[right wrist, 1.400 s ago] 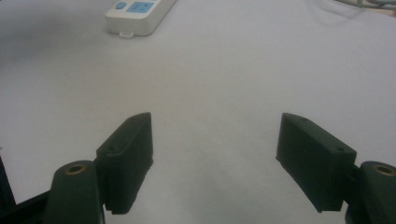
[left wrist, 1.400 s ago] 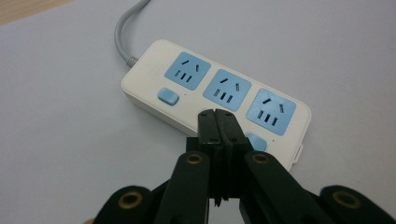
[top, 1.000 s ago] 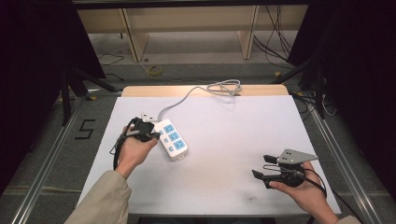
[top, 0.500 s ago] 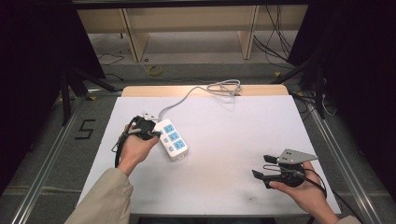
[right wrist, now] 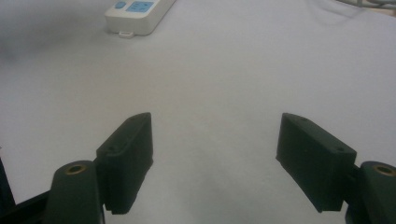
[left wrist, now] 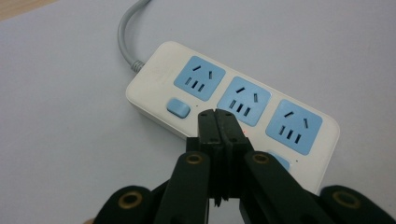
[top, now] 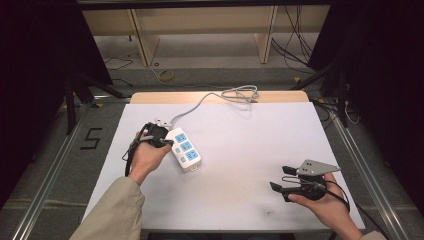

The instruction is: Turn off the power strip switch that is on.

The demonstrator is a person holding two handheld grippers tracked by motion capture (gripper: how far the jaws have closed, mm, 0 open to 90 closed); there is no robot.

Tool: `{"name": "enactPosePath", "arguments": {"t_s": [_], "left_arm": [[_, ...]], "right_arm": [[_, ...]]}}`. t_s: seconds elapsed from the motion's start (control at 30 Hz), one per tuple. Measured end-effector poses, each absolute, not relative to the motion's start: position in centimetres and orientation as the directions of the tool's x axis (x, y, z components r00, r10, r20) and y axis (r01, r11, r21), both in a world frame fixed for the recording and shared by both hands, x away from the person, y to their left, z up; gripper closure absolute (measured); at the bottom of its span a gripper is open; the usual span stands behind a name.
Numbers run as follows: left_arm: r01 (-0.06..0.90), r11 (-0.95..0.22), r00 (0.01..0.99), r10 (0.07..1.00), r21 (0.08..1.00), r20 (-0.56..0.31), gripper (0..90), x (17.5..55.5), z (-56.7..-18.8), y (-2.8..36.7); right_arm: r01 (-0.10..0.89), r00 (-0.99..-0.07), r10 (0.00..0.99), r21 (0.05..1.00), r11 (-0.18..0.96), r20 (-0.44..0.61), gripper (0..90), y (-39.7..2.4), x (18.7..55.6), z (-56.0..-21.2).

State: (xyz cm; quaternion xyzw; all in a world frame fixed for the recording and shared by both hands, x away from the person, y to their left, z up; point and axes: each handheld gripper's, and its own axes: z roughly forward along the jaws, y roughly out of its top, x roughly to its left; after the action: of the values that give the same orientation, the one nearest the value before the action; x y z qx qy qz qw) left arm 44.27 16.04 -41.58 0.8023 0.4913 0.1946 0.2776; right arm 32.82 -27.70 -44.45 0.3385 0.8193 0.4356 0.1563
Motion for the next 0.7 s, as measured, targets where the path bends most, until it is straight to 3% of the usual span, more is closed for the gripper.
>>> {"name": "enactPosePath", "arguments": {"t_s": [0.7], "left_arm": [[0.687, -0.376, 0.449, 0.892, 0.622, 0.044, 89.9, 44.92, -41.92, 15.56]], "right_arm": [[0.418, -0.723, 0.689, 0.821, 0.390, 0.041, 27.4, -27.59, 32.92, -44.48]]}}
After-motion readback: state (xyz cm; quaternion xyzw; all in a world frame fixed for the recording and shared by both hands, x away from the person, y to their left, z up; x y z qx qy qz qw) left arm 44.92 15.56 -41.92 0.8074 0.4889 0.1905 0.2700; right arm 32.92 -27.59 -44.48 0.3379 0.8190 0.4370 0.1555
